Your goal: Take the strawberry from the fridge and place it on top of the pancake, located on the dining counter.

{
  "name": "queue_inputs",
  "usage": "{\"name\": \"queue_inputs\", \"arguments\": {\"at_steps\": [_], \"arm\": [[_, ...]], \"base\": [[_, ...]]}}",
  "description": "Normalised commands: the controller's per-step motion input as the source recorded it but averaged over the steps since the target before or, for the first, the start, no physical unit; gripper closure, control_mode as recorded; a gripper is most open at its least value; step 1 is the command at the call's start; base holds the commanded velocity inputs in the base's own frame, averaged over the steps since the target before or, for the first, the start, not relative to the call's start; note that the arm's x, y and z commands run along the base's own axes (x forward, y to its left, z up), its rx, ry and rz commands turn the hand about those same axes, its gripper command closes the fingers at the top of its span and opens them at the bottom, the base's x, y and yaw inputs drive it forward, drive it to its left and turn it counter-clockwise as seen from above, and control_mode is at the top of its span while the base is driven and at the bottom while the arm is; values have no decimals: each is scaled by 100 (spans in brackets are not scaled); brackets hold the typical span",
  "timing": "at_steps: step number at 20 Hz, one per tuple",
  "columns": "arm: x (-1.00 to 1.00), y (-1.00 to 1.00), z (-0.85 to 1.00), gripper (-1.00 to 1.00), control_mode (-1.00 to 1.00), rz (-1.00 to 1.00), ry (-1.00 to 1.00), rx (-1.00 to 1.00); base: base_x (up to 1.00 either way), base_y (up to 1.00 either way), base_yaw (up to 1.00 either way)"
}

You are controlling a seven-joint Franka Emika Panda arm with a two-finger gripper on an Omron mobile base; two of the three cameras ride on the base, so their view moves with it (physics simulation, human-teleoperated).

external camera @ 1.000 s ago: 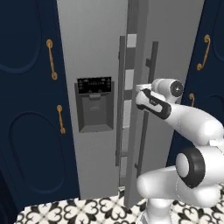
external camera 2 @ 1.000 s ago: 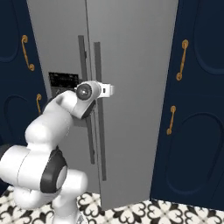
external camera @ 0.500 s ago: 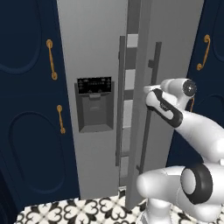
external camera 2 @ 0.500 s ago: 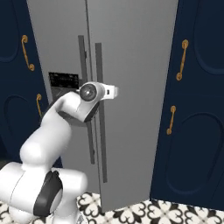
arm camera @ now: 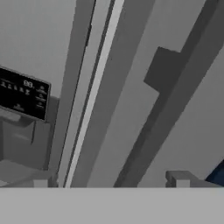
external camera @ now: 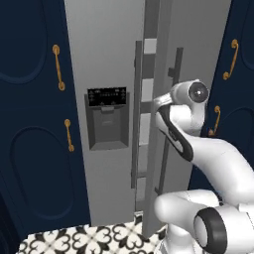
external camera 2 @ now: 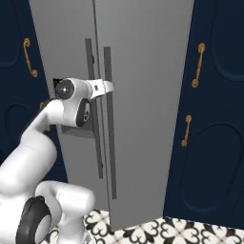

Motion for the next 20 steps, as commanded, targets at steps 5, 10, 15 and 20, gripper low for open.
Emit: {"name": "queue_inputs", "arguments": {"at_steps": [5,10,15,20], "arm": [[35,89,5,-100,-100,0,12,-45],[40,44,0,-100,-100,0,5,-38],[29,-4,-2,-100,-100,-3,1,-23],[49,0,-14,-100,-100,-1,5,-20]], "base": [[0,0,0],[0,0,0],[0,0,0],[0,0,0]]}}
